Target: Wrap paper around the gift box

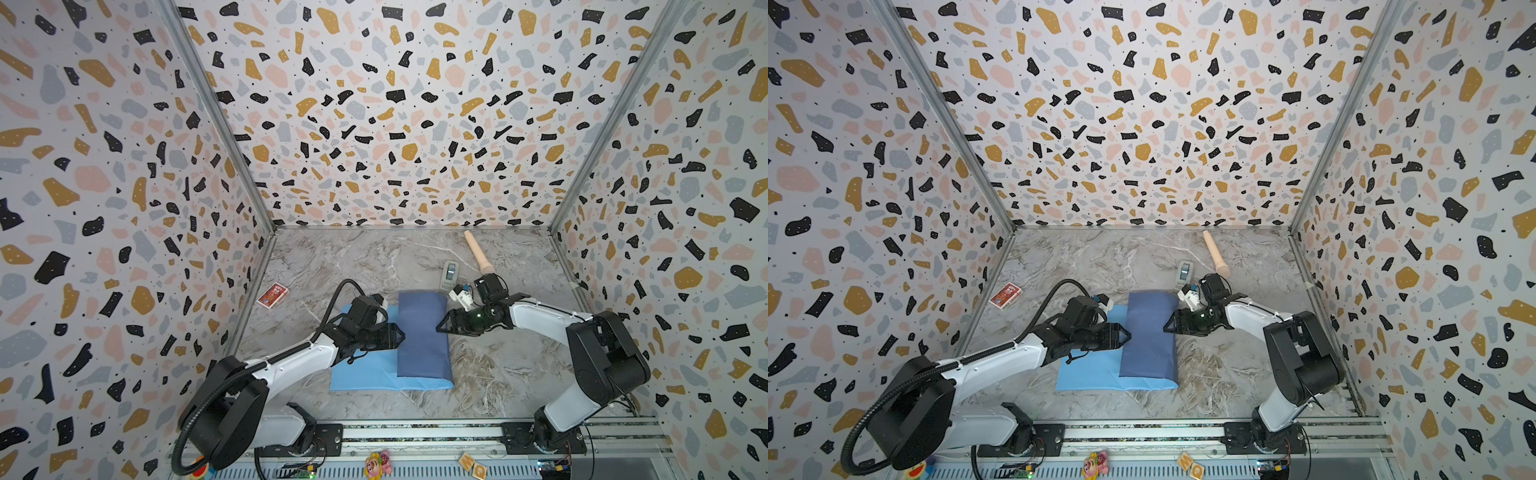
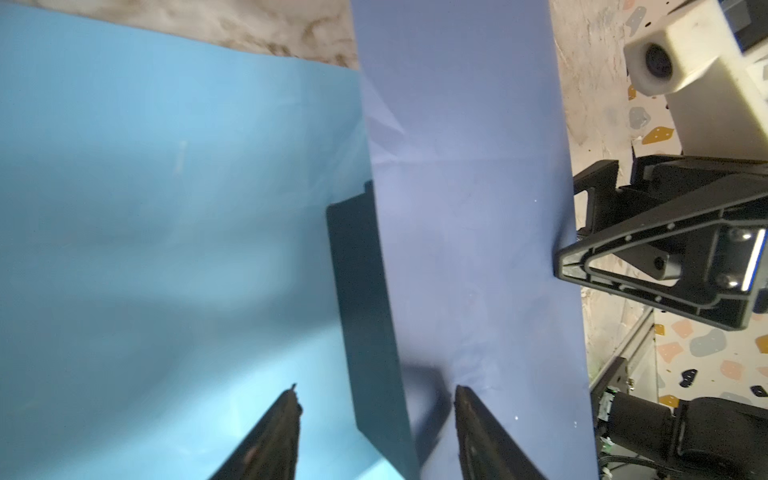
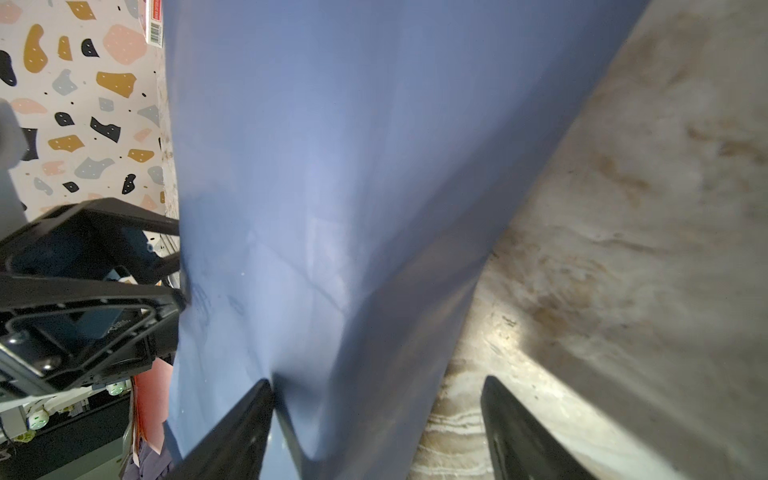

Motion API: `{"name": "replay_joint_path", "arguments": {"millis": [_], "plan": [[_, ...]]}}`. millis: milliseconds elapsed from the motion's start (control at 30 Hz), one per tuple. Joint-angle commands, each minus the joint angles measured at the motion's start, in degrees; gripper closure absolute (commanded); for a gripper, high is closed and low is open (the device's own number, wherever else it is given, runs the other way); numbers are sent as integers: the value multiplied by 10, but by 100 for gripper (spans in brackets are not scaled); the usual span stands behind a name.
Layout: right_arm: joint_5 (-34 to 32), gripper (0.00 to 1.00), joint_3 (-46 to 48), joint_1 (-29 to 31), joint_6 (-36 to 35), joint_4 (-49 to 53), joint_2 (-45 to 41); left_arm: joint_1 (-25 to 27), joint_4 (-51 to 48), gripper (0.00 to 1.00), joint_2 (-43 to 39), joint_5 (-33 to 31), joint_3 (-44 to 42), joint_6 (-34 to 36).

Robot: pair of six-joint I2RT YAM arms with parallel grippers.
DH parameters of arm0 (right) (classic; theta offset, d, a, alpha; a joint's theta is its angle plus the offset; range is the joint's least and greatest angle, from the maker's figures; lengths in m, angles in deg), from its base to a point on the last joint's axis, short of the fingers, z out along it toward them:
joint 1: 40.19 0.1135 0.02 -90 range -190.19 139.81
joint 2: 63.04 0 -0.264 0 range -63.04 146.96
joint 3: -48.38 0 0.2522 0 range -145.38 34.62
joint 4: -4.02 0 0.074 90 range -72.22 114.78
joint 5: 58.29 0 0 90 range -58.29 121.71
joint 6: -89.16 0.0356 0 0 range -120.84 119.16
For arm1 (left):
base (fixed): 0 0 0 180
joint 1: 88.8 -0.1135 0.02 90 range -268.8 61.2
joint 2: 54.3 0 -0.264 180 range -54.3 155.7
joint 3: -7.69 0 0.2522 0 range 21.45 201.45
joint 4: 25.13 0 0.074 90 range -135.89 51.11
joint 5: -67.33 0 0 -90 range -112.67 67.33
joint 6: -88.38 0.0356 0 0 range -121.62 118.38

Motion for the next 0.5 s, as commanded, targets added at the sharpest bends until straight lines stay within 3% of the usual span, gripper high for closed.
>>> {"name": "replay_joint_path", "arguments": {"millis": [0, 167, 467], "plan": [[-95, 21, 26, 11, -6, 52, 17, -43, -67, 35, -44, -24, 5, 23], [-98, 21, 24, 17, -5, 52, 16, -112, -144, 30, -103, -33, -36, 42], [-83, 21, 19, 19, -7, 44, 16, -114, -252, 28, -201, -81, -91, -58]]}}
